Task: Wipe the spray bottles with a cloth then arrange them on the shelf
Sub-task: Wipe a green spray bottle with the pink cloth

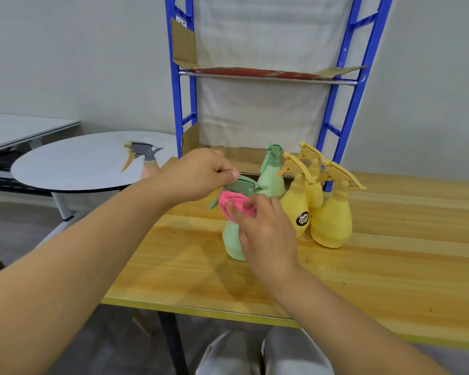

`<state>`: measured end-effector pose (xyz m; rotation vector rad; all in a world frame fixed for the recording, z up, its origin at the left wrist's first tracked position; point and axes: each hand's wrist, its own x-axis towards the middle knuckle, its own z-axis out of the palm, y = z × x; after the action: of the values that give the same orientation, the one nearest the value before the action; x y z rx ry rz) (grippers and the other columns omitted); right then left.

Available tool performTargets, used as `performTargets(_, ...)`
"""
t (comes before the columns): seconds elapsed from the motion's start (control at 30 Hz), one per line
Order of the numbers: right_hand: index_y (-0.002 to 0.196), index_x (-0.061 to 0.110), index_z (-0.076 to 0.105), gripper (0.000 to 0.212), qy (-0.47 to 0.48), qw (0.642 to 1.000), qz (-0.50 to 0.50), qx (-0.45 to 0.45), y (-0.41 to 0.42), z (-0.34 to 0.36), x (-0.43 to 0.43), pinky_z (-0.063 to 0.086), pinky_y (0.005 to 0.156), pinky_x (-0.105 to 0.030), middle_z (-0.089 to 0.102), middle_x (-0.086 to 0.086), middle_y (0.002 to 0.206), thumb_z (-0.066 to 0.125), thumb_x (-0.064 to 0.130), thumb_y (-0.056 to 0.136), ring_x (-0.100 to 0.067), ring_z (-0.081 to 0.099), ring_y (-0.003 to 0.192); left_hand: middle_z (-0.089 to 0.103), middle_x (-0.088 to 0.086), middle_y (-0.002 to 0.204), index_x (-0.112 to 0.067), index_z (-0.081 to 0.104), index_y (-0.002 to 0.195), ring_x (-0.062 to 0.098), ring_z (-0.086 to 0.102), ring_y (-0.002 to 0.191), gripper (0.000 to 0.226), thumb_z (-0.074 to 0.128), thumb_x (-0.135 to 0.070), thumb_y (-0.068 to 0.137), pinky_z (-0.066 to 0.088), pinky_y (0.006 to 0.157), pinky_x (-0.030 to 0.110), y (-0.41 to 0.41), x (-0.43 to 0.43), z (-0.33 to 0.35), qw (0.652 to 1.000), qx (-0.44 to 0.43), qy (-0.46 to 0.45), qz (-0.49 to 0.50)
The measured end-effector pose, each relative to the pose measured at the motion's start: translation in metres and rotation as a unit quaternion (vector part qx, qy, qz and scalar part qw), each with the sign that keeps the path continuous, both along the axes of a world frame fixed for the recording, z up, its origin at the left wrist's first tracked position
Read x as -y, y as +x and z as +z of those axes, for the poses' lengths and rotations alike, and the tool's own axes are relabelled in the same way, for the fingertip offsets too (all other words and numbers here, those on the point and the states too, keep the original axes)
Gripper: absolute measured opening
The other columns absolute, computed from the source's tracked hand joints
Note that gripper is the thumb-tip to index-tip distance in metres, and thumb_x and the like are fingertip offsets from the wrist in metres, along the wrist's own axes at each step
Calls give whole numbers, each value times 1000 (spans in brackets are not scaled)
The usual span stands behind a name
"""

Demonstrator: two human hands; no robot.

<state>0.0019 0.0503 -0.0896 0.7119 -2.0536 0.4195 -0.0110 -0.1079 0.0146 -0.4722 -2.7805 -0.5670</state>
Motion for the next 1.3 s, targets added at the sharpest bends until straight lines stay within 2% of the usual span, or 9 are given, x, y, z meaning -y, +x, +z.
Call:
performTargets(0.2,103,25,72,35,-136,985,23,103,9,-21,-37,47,55,-30,57,5,89,66,9,73,-16,53,83,62,-3,95,-12,65,93,17,58,89,23,44,-23,92,49,81,39,0,-20,6,999,2,-28,28)
performTargets(0.33,108,23,71,39,-188,972,-1,144,6,-19,-54,50,59,-38,55,4,91,65,4,74,-16,52,84,53,-4,66,-17,58,87,15,52,69,27,56,-43,86,38,53,29,-1,-37,3,992,5,-121,38)
performTargets(0.47,112,26,69,41,-199,964,-5,177,7,-20,-61,51,63,-34,54,9,93,67,4,77,-12,53,85,45,-1,61,-11,55,78,18,49,62,37,56,-47,86,29,49,28,-4,-31,-5,984,-10,-158,79)
performTargets(0.57,111,29,68,40,-240,948,5,210,4,-19,-64,52,66,-32,52,12,92,65,5,79,-7,53,83,58,1,72,-12,59,81,19,56,72,33,53,-44,88,36,55,29,-1,-6,-12,990,24,-79,112)
performTargets(0.73,117,30,65,43,-226,942,33,246,-3,-17,-50,51,72,-29,51,12,94,65,5,81,-6,53,85,60,2,66,-9,58,77,15,53,59,27,56,-33,90,46,58,26,11,38,-31,962,139,168,161)
performTargets(0.83,122,33,60,47,-194,933,75,293,-5,-18,-30,50,78,-23,50,11,100,64,6,83,-4,52,89,55,5,62,-7,55,72,18,51,55,28,54,-25,92,44,52,25,15,49,-42,934,183,236,195)
performTargets(1.03,120,37,59,51,-185,929,127,294,-8,-24,-7,50,81,-28,53,12,100,63,3,83,-6,52,93,55,7,66,-6,56,87,18,49,54,21,54,-25,93,45,40,19,19,67,-66,885,221,332,239)
performTargets(1.17,110,39,66,42,-97,954,150,242,1,-40,-8,51,68,-31,54,11,103,60,8,81,-11,54,88,53,8,64,-7,56,96,16,49,49,17,55,-23,93,44,34,18,19,69,-76,847,236,398,262)
performTargets(1.3,93,35,73,33,22,983,112,143,8,-45,0,46,49,-28,56,3,81,46,26,77,-20,56,71,52,8,67,-3,56,101,18,49,52,23,55,-24,93,44,36,19,16,72,-80,831,260,415,266)
